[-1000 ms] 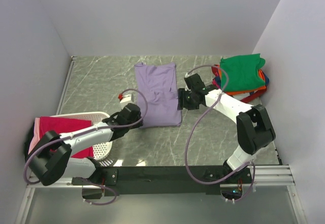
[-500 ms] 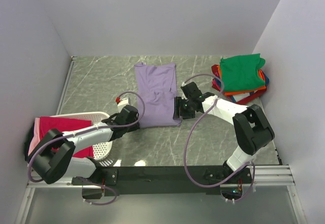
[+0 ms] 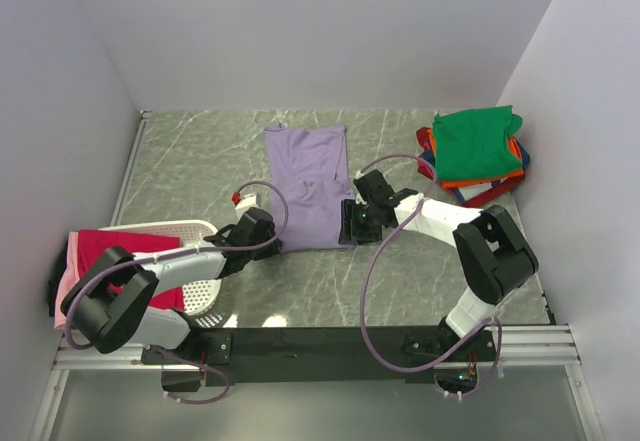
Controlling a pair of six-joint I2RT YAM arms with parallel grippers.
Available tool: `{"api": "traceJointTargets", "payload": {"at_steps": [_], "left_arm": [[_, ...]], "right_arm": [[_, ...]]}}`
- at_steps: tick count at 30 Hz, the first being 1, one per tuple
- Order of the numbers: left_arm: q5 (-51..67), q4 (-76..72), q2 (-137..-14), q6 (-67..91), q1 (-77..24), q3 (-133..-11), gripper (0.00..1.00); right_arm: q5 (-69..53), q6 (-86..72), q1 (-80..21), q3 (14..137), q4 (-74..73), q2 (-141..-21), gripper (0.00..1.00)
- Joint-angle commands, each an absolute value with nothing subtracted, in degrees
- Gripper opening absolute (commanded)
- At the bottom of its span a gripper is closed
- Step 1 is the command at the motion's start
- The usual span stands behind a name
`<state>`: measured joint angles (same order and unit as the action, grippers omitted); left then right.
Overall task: Fold and stack the t-shirts
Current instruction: Fold the tshirt
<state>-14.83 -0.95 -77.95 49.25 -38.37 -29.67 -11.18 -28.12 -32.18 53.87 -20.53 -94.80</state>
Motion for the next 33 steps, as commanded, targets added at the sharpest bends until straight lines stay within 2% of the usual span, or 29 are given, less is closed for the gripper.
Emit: {"api": "traceJointTargets", "payload": {"at_steps": [1,7,12,15,16,17,18,19,21,22,23,33], "left_arm": [[-12.7,-2.5,-79.2,50.0,-38.1,-28.4,0.4],[-12.9,-0.7,-80.3,50.1,-38.1,-28.6,0.36],[-12.3,-0.2,-79.6,50.8,-38.2,-27.3,0.22],[-11.3,-0.4,-79.8,50.7,-38.2,-26.7,0.11],[-11.3,-0.5,-79.8,50.7,-38.1,-26.7,0.08],[-11.3,-0.4,-79.9,50.6,-38.1,-26.6,0.01],[-11.4,-0.2,-80.0,50.6,-38.1,-26.6,0.01],[-11.5,-0.2,-79.8,50.5,-38.1,-26.7,0.01],[-12.1,1.8,-79.2,50.1,-38.1,-27.0,0.0],[-12.3,2.7,-78.8,49.9,-38.1,-27.0,0.0],[-12.4,3.0,-77.8,49.7,-38.2,-27.0,0.01],[-5.7,7.2,-72.5,46.1,-41.2,-25.5,0.01]], "right_arm": [[-11.3,-29.1,-32.8,53.0,-18.8,-94.7,0.63],[-11.2,-29.3,-33.0,52.8,-18.7,-95.0,0.62],[-11.1,-29.4,-33.3,52.6,-18.5,-95.5,0.6],[-11.7,-29.6,-33.5,52.4,-17.9,-95.9,0.52],[-11.7,-29.6,-33.6,52.3,-17.9,-96.0,0.46],[-11.8,-29.6,-33.7,52.3,-17.9,-96.0,0.43],[-11.8,-29.6,-33.7,52.3,-18.0,-96.1,0.39],[-11.6,-29.6,-33.7,52.2,-18.1,-96.1,0.3],[-11.3,-29.4,-33.9,52.0,-18.8,-95.7,0.19],[-10.6,-29.3,-33.8,51.9,-19.2,-95.6,0.06],[-10.4,-29.1,-33.8,51.8,-19.6,-95.5,0.0],[-8.1,-26.2,-35.0,50.2,-28.2,-89.1,0.0]]}}
